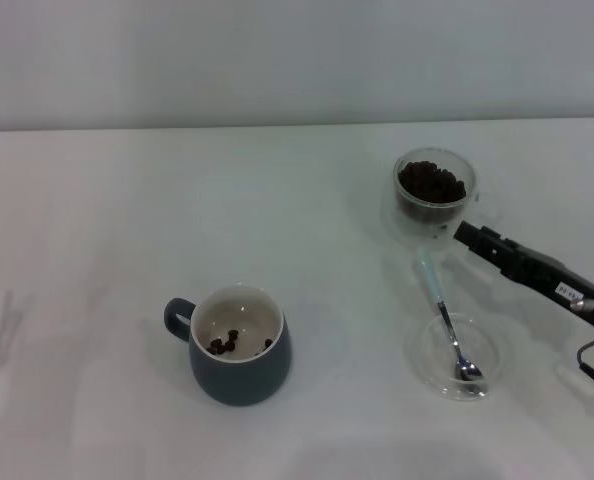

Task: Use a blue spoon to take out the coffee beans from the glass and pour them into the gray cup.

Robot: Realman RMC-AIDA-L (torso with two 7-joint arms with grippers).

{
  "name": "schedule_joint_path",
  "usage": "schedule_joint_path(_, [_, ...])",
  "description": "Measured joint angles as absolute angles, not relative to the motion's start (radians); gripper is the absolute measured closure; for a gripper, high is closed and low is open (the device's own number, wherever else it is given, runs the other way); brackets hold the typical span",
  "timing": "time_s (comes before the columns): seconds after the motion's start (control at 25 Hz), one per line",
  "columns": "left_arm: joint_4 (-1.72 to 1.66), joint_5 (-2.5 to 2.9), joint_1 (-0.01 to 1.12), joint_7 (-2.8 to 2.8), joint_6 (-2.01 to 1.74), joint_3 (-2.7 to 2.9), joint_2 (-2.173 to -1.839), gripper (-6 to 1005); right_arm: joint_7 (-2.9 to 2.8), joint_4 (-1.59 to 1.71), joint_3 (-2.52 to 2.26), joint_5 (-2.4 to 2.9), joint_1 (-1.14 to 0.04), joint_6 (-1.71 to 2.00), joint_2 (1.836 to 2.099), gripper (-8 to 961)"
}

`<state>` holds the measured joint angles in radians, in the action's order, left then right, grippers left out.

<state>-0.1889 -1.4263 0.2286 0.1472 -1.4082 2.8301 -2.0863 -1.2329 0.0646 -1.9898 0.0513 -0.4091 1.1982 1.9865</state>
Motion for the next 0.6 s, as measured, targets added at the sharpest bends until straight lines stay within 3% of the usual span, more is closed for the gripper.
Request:
schedule_joint_path(0.24, [-0.190, -1.424, 0.224, 0.147, -1.408, 2.830, -2.088, 137, -1.115, 0.067, -1.860, 0.047, -0.406, 1.224, 1.982, 327])
schedule_joint_path(0.52, [-0.190, -1.422, 0.222, 0.144, -1.408, 2.831, -2.088, 137, -0.583, 0.092, -1.601, 0.045, -0.364, 1.281, 2.013, 74])
schedule_joint_path(0.6, [-0.189, -1.413, 0.223, 0.141, -1.408, 2.832, -2.087, 138, -0.484, 0.087, -1.592, 0.042, -0.367, 1.266, 2.014, 76])
